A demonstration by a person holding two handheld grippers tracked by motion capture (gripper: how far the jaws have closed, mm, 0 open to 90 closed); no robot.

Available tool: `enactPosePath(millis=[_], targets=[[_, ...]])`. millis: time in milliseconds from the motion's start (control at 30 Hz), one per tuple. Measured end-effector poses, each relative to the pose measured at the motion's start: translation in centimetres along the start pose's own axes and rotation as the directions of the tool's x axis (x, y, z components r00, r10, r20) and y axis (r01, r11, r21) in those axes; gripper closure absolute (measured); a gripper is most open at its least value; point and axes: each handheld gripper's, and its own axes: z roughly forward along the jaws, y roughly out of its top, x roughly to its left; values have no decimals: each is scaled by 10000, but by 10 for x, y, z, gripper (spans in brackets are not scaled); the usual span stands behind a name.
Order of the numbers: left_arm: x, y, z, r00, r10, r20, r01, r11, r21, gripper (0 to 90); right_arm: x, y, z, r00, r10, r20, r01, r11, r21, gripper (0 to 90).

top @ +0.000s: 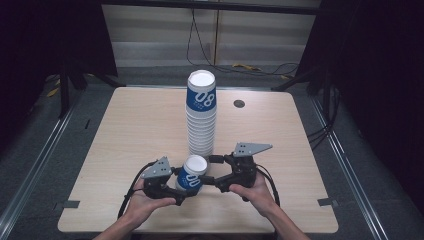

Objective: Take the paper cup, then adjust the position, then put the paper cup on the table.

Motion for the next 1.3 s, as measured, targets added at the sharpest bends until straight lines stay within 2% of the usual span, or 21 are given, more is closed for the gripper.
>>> enactPosePath(millis=[133,300,400,467,500,600,767,833,900,967,1067,1133,1233,1300], targets=[[3,2,1,9998,-35,202,24,9986,536,214,-1,0,-1,9998,-177,70,175,9995,272,159],[4,3,0,9997,6,258,-25,9972,752,215,-4,1,-4,9994,-248,254,235,9986,483,159],[6,5,-4,9993,-169,335,142,9968,793,216,-5,1,-7,9987,-208,468,179,9980,606,167],[8,6,-5,9985,-225,496,174,9948,1000,216,-6,1,-8,9983,-228,534,181,9960,875,166],[9,7,-6,9983,-102,575,30,9923,1235,216,-6,1,-9,9982,-240,555,183,9947,1013,165],[10,10,-7,9988,154,455,-219,9888,1473,222,-7,0,-9,9983,-219,546,144,9908,1348,156],[13,11,-8,9996,57,290,-100,9884,1517,222,-7,-1,-8,9985,-291,464,205,9839,1777,177],[12,11,-7,9995,95,286,-138,9879,1542,222,-5,0,-8,9986,-330,403,254,9837,1781,188],[11,11,-6,9996,81,271,-123,9873,1587,222,-4,1,-7,9979,-437,474,333,9788,2022,171],[11,12,-7,9993,262,267,-305,9837,1774,222,-5,1,-7,9979,-490,432,385,9757,2158,171],[11,15,-7,9979,361,533,-461,9783,2022,223,-4,0,-5,9975,-582,402,467,9684,2452,166],[10,16,-7,9981,407,462,-499,9742,2201,225,-5,-1,-4,9976,-636,286,539,9635,2622,166],[9,16,-6,9970,627,450,-720,9659,2489,227,-4,-1,-2,9967,-779,236,676,9538,2927,160],[10,17,-7,9965,670,491,-771,9658,2474,226,-4,0,-1,9950,-968,227,842,9422,3242,149]])
